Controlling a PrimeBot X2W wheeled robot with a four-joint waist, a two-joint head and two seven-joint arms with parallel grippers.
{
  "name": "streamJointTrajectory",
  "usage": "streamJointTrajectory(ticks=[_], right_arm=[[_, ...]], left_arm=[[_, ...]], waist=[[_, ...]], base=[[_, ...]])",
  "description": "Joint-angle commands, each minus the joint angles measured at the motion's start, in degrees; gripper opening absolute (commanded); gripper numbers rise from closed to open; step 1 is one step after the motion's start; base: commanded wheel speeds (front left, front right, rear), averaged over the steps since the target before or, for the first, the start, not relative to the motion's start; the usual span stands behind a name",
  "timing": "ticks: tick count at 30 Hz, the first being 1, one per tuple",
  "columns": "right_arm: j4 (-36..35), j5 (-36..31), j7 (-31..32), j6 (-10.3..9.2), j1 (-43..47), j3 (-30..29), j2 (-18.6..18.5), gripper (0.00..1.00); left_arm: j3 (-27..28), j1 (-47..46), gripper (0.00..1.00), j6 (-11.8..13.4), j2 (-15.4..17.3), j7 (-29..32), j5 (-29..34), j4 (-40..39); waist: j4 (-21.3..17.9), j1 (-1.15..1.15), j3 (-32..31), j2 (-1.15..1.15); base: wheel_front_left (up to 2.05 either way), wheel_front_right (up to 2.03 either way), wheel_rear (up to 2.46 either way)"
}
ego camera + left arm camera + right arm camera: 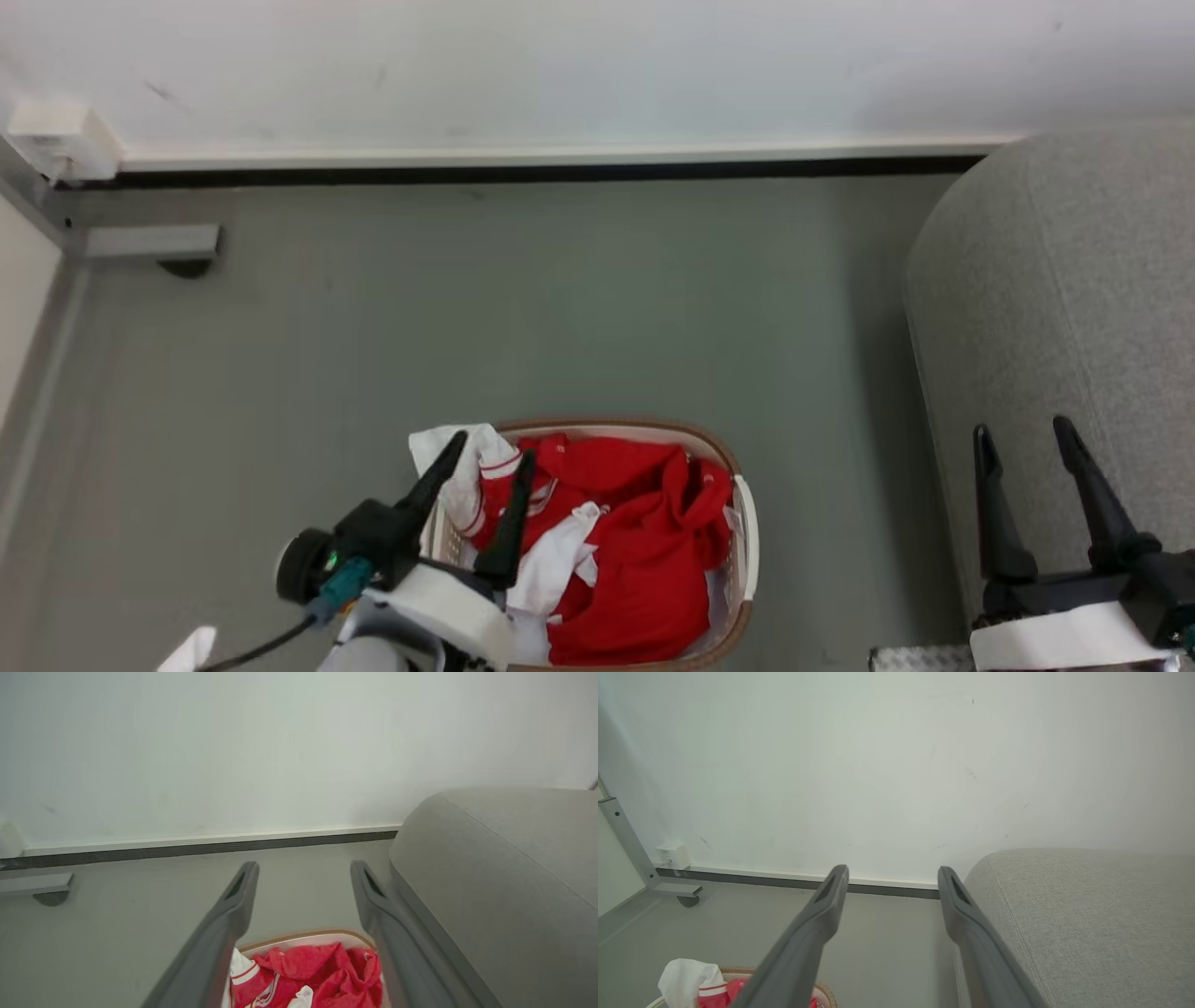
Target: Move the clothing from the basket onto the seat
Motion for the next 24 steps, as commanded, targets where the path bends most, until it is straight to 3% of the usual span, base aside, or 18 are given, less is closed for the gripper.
streamJointTrajectory(ticks=[1,11,24], right_arm=[[-0.58,-0.70,0.04,-0.12,-1.25,-0.11,-0.06,1.00],[-6.20,-2.03,0.04,-0.12,-9.71,-0.47,-0.05,1.00],[-12.19,-2.19,0.04,-0.12,-13.61,2.59,-0.03,1.00]], left_arm=[[-0.32,-1.74,1.00,-0.06,0.59,-0.04,0.83,0.84],[-10.17,-20.07,1.00,-0.46,1.44,0.09,1.55,16.90],[-18.09,-33.48,1.00,-0.48,3.27,1.59,1.43,32.90]], waist=[[-1.52,-0.01,5.27,0.00],[-3.95,-0.01,23.09,0.00],[-6.27,-0.01,34.36,0.00]], base=[[0.00,0.00,0.00],[0.00,0.00,0.00],[0.00,0.00,0.00]])
